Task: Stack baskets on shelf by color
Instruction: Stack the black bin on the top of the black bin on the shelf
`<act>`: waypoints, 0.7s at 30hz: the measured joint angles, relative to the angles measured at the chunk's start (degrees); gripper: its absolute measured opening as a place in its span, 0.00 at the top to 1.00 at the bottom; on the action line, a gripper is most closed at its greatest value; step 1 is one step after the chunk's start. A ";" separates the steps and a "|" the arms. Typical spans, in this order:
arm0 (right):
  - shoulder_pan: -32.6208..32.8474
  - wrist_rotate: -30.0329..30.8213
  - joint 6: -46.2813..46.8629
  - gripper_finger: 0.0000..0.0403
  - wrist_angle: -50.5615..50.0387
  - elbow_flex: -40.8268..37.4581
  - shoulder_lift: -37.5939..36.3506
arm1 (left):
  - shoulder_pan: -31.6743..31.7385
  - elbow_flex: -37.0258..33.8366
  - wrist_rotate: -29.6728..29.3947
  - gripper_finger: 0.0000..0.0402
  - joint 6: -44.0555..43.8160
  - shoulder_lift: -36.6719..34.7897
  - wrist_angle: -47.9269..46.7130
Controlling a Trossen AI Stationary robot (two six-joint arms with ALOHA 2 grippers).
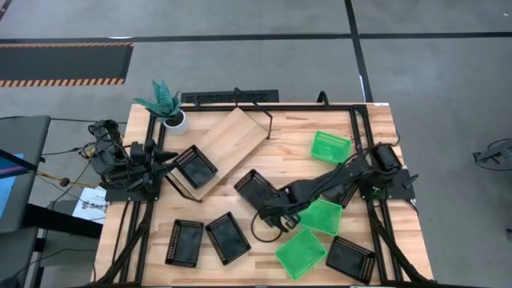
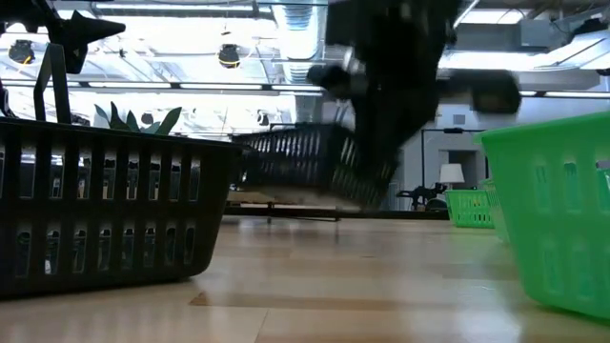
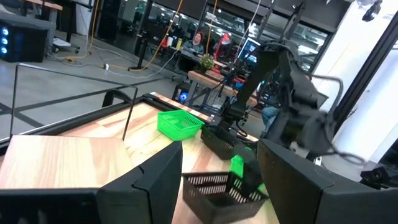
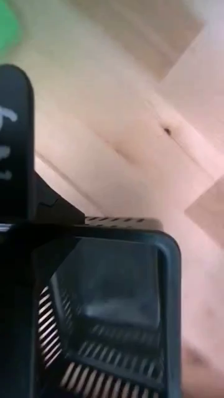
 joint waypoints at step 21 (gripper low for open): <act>-15.06 -1.82 -4.99 0.95 21.17 31.38 11.64 | 0.00 0.00 -0.21 0.50 -0.01 -0.02 0.51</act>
